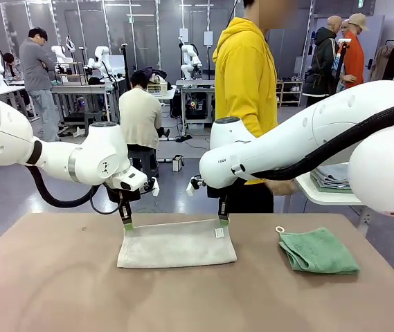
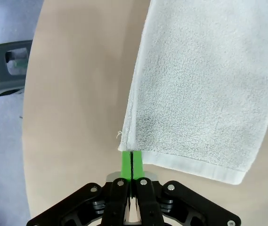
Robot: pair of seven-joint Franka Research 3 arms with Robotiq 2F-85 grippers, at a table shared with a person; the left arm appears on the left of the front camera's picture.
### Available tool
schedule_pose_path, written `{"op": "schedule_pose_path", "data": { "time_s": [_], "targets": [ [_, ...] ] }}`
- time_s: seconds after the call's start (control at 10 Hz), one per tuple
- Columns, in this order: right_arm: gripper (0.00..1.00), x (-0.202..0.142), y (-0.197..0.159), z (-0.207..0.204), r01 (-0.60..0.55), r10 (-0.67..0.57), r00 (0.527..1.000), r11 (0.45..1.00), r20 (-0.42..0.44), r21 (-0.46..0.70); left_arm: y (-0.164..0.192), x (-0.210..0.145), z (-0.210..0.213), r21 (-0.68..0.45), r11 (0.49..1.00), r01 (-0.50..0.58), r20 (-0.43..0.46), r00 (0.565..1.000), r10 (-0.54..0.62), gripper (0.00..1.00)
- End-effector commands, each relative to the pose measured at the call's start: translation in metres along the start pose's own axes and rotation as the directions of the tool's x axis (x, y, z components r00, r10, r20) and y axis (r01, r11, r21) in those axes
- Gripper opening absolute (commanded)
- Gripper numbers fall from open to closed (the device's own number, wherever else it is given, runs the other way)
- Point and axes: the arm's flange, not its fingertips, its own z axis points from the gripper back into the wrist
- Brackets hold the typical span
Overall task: Fold the towels and place them in the basket.
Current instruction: When a person lays out a Towel with hook on the table, fold it in half twice.
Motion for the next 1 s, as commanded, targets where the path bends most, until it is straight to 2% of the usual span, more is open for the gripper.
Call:
{"op": "schedule_pose_path", "data": {
  "time_s": [0.0, 0.1, 0.2, 0.3, 0.4, 0.5, 0.6, 0.7, 0.8, 0.9],
  "targets": [
    [0.20, -0.003, 0.000, -0.002, 0.028, -0.028, 0.999, 1.000, 0.043, -0.006, -0.008, -0.003, 0.004, 0.030, 1.000, -0.007, -0.009, 1.000, 0.007, 0.02],
    [0.49, -0.004, 0.002, -0.001, 0.020, -0.020, 0.999, 1.000, 0.043, -0.015, -0.011, -0.002, 0.008, 0.033, 0.999, 0.004, 0.008, 1.000, -0.005, 0.52],
    [0.61, -0.004, 0.003, 0.000, 0.019, -0.017, 0.998, 0.999, 0.054, -0.026, -0.012, -0.003, 0.012, 0.047, 0.999, -0.005, 0.022, 1.000, 0.004, 0.52],
    [0.89, -0.004, 0.004, 0.002, 0.016, -0.014, 0.998, 0.999, 0.061, -0.033, -0.013, -0.004, 0.015, 0.052, 0.999, -0.004, 0.026, 1.000, 0.003, 1.00],
    [1.00, -0.004, 0.004, 0.003, 0.016, -0.014, 0.997, 0.999, 0.070, -0.040, -0.016, -0.005, 0.018, 0.057, 0.998, 0.007, 0.028, 1.000, -0.008, 1.00],
    [1.00, -0.005, 0.005, 0.004, 0.014, -0.011, 0.997, 0.999, 0.071, -0.042, -0.018, -0.006, 0.021, 0.053, 0.998, 0.017, 0.031, 0.999, -0.019, 1.00],
    [1.00, -0.006, 0.006, 0.005, 0.009, -0.006, 0.997, 0.999, 0.072, -0.040, -0.020, -0.008, 0.023, 0.035, 0.999, 0.031, 0.049, 0.998, -0.033, 0.74],
    [0.92, -0.007, 0.007, 0.007, 0.003, 0.000, 0.997, 0.999, 0.075, -0.036, -0.022, -0.010, 0.024, 0.027, 0.999, 0.039, 0.057, 0.998, -0.041, 0.82],
    [1.00, -0.007, 0.009, 0.008, -0.001, 0.004, 0.997, 0.999, 0.078, -0.034, -0.023, -0.010, 0.026, 0.022, 0.999, 0.043, 0.059, 0.997, -0.044, 1.00],
    [1.00, -0.008, 0.010, 0.010, -0.004, 0.007, 0.997, 0.999, 0.080, -0.033, -0.026, -0.011, 0.027, 0.007, 0.998, 0.057, 0.074, 0.996, -0.058, 1.00]
  ]
}}
